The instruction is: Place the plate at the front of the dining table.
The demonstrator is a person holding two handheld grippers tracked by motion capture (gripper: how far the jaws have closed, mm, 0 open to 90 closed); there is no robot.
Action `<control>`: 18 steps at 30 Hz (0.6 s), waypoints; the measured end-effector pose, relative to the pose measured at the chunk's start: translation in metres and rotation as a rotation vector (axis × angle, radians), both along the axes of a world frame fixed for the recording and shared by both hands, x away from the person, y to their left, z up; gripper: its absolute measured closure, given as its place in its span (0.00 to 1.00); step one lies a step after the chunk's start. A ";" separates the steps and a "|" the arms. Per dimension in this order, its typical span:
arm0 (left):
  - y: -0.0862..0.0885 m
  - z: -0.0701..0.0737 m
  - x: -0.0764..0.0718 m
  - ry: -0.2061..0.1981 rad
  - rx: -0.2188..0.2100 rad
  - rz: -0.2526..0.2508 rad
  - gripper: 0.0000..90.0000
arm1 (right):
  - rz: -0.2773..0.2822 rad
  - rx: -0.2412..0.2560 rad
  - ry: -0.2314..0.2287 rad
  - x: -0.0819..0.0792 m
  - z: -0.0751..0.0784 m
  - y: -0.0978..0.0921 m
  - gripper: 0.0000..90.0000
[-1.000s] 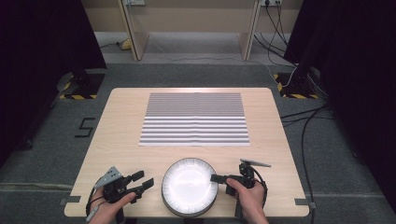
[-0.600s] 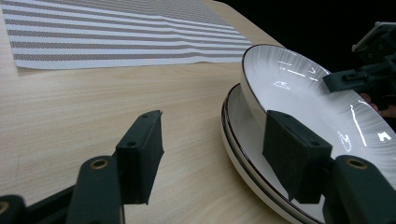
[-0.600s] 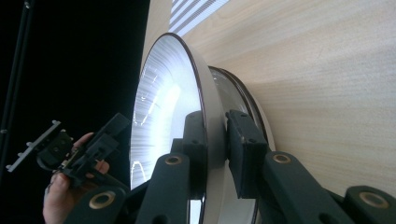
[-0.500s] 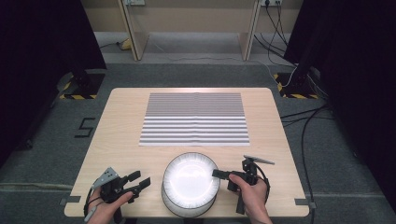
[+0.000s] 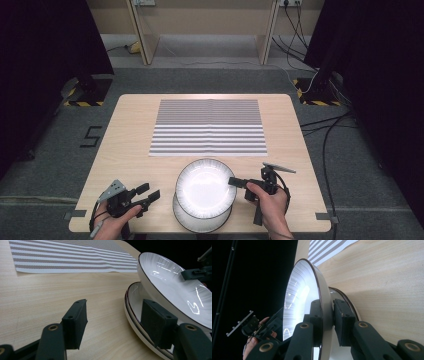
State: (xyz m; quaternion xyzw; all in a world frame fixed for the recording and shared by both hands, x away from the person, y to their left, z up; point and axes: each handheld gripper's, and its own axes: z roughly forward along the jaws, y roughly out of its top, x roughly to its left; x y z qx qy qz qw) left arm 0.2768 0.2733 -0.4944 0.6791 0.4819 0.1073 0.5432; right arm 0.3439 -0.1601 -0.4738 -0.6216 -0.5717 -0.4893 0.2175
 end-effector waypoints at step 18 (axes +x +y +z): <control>0.004 -0.004 0.004 0.009 -0.005 0.014 0.42 | -0.005 0.007 0.004 0.010 0.000 -0.001 0.86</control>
